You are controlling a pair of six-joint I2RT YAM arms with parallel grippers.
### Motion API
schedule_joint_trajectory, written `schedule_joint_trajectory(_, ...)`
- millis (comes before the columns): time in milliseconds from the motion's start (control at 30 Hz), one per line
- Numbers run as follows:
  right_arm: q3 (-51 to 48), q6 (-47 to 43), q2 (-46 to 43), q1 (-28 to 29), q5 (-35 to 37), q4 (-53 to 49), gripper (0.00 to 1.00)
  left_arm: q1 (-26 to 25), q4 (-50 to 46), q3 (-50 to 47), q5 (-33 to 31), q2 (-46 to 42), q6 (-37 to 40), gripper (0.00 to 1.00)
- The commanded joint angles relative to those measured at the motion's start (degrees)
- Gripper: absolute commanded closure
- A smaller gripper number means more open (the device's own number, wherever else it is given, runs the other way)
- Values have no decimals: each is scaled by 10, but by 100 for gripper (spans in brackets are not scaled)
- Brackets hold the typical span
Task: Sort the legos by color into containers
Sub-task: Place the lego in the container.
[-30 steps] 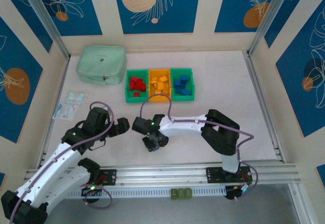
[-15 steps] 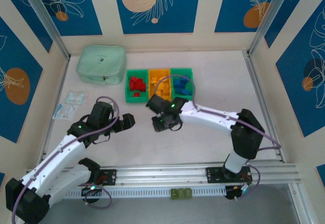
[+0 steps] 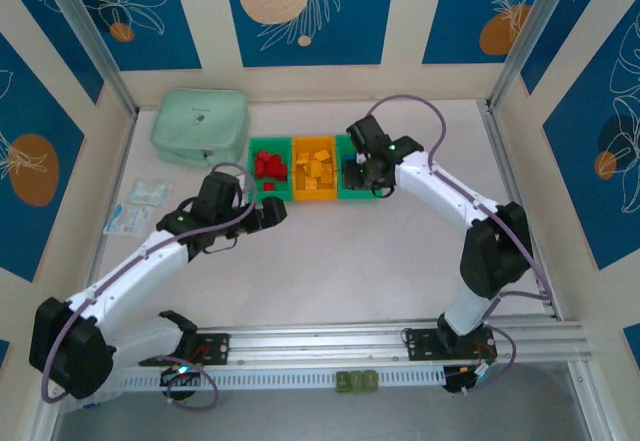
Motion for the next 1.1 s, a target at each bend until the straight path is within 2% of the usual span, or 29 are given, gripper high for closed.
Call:
schedule_joint_trajectory(0,47,-28,50,-22,-15,13,69,-10,34,30,16,23,18,1)
schedule_joint_trajectory(333,205,-49,210,-66,-35,-16,68,-13,57,61,15,89,25,1)
schedule_joint_trajectory(467,256,-54,261,-72,-31,-32,64,-13,58,73,14,106,28,1)
schedule_joint_trajectory(567,275,-57,277,-75,-29,-37,58,-13,51,81,15,114,33,1)
schedule_joint_trajectory(800,256,-57,236,-75,-37,-21,47,-12,41,85,4,111,41,1)
schedule_joint_trajectory(1067,132,-62,86,-76,-44,39,40,2,1,87,-43,80,72,1)
